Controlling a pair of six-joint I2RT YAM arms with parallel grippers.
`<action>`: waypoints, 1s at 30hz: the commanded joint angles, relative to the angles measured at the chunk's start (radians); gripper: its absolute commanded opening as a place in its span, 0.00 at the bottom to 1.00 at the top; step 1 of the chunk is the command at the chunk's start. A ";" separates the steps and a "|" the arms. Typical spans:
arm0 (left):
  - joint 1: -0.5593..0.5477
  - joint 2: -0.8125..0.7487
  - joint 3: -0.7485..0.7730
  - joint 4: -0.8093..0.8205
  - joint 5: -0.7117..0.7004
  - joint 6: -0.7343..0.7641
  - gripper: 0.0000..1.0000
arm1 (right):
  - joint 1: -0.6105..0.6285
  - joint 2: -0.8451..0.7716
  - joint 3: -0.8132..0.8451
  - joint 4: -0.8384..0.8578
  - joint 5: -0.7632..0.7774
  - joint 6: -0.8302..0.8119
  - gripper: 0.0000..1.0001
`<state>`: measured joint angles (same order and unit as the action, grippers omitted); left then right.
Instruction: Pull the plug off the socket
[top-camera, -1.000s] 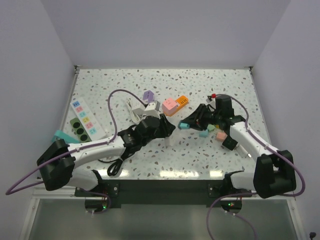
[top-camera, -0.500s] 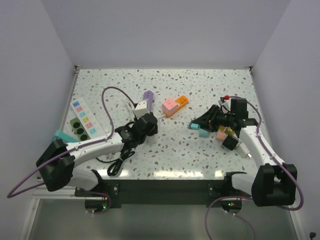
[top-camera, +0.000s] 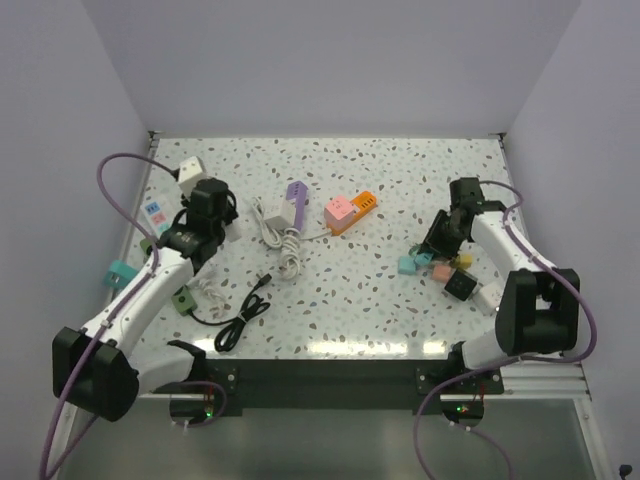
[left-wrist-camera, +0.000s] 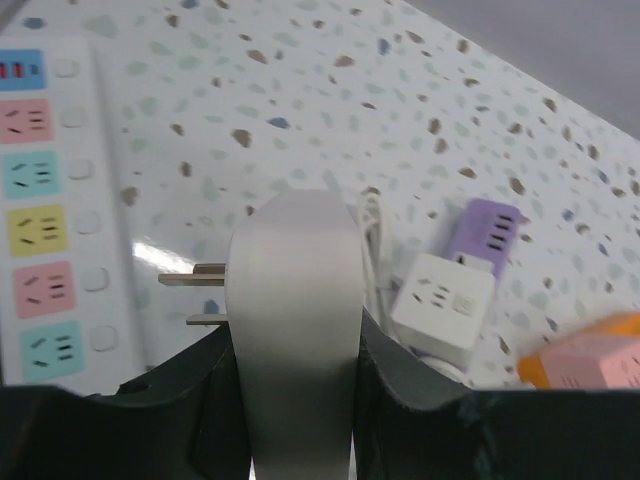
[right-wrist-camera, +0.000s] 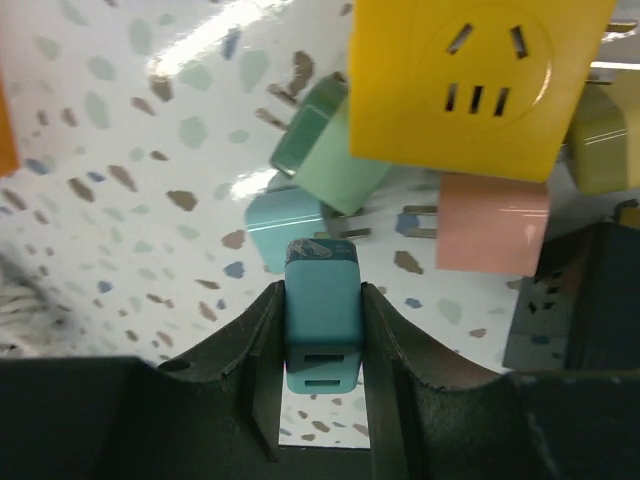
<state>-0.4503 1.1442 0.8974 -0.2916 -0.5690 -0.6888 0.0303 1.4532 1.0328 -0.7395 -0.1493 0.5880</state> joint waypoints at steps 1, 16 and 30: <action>0.194 0.060 0.047 -0.034 0.099 0.130 0.00 | 0.000 0.059 0.036 -0.031 0.137 -0.056 0.00; 0.587 0.546 0.250 -0.040 0.231 0.202 0.00 | 0.010 0.105 0.076 -0.035 0.181 -0.059 0.64; 0.601 0.508 0.262 -0.072 0.349 0.238 0.95 | 0.133 -0.047 0.263 -0.138 0.171 -0.066 0.86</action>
<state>0.1394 1.7130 1.1446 -0.3454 -0.2806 -0.4740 0.0860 1.4342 1.1984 -0.8642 0.0566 0.5327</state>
